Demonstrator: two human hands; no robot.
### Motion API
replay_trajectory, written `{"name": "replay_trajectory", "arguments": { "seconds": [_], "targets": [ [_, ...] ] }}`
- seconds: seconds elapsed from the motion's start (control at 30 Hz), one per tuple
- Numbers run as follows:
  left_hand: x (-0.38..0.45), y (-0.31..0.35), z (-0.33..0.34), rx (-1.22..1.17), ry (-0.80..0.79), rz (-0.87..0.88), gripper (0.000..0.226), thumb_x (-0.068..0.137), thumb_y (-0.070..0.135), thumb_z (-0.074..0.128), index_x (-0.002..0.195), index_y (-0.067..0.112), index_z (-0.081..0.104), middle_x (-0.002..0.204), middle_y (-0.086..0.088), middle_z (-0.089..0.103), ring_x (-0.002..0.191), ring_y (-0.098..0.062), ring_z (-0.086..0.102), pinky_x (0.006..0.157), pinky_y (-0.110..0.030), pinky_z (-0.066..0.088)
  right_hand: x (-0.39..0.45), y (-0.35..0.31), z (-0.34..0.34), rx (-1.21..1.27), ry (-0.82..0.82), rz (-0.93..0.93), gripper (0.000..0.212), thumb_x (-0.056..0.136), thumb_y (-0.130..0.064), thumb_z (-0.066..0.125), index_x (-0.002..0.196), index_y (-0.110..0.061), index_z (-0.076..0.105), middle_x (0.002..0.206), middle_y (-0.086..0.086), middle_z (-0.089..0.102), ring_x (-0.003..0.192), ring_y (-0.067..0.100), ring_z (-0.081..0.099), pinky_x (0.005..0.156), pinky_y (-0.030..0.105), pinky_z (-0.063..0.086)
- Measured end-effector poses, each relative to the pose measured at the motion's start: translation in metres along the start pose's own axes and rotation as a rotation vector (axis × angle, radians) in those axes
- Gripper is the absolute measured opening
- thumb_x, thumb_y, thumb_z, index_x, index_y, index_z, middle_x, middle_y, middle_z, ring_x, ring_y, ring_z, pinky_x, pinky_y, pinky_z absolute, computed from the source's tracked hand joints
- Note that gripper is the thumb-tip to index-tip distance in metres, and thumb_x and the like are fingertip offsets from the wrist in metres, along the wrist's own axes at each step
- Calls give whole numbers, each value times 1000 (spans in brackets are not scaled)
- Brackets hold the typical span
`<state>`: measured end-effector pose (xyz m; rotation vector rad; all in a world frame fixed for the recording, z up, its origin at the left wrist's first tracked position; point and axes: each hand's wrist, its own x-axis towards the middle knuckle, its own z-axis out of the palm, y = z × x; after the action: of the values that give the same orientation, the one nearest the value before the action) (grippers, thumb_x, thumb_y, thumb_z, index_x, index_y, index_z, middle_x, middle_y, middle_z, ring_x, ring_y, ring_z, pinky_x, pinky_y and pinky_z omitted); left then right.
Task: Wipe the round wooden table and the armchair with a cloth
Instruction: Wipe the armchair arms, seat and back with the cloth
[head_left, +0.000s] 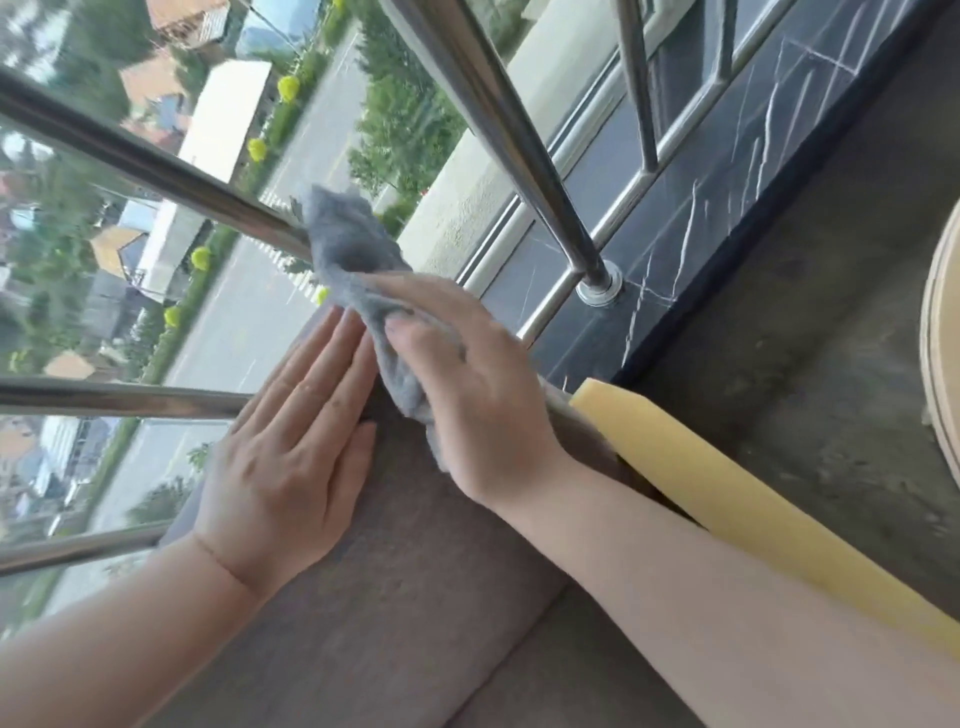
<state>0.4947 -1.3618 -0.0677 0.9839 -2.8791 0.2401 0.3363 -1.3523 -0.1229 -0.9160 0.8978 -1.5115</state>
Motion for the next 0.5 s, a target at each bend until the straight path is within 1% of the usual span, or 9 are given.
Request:
{"name": "replay_trajectory", "arguments": {
  "seconds": [0.03,0.1,0.2,0.23,0.27,0.33,0.4,0.47,0.5],
  "targets": [
    [0,0,0,-6,-14,-4,48,102,16,36,147,2,28,153,-13,27,143,-29,29,116,-43,28,-7,10,-6,-12,45,-2,33,96,-23,41,118,-20,66,110,-11,66,107,3,58,92,28,46],
    [-1,0,0,2,-23,-7,49,102,16,35,149,5,26,151,-17,30,143,-29,29,116,-43,29,-19,36,-35,-65,152,197,35,94,-30,39,109,-21,69,100,-13,68,99,3,60,84,21,44],
    [-2,-2,0,21,-17,-10,52,101,15,36,151,8,24,150,-17,32,143,-29,29,115,-44,30,-10,50,-59,-293,194,569,34,89,-36,39,86,-16,66,77,-5,62,86,19,57,71,32,39],
    [-3,-3,0,11,-16,-12,52,101,15,36,151,9,23,151,-16,30,143,-29,29,115,-45,30,0,46,-52,-366,163,606,32,91,-34,40,83,-17,65,77,-2,61,85,23,55,70,34,38],
    [-4,-3,2,-2,-16,-16,53,100,15,35,152,10,22,152,-15,28,144,-29,28,116,-44,29,7,37,-38,-422,148,513,30,93,-32,41,87,-20,68,83,-1,64,87,22,55,72,35,39],
    [-5,-6,4,-21,-23,-26,55,101,17,33,153,13,17,156,-9,20,145,-27,24,118,-41,25,3,22,-9,-321,228,175,30,93,-27,42,100,-23,71,102,-3,68,98,16,58,82,32,44],
    [-5,-6,6,-48,-23,-53,55,101,18,32,153,13,14,159,-4,15,146,-28,21,118,-42,23,-25,31,-4,-285,305,-9,35,92,-23,39,108,-14,69,108,0,68,102,14,60,89,27,45],
    [-7,-6,7,-91,-25,-74,56,101,20,31,152,9,12,160,-1,12,147,-28,19,119,-42,21,-48,57,-32,-414,404,93,39,90,-27,35,103,-14,69,103,-1,67,97,14,60,87,26,45],
    [-7,-3,7,-79,-36,-84,56,101,21,30,152,7,11,160,0,10,147,-27,18,119,-41,19,-48,63,-44,-410,472,266,37,89,-30,34,93,-16,69,93,-2,66,90,16,58,79,31,46]
  ]
}}
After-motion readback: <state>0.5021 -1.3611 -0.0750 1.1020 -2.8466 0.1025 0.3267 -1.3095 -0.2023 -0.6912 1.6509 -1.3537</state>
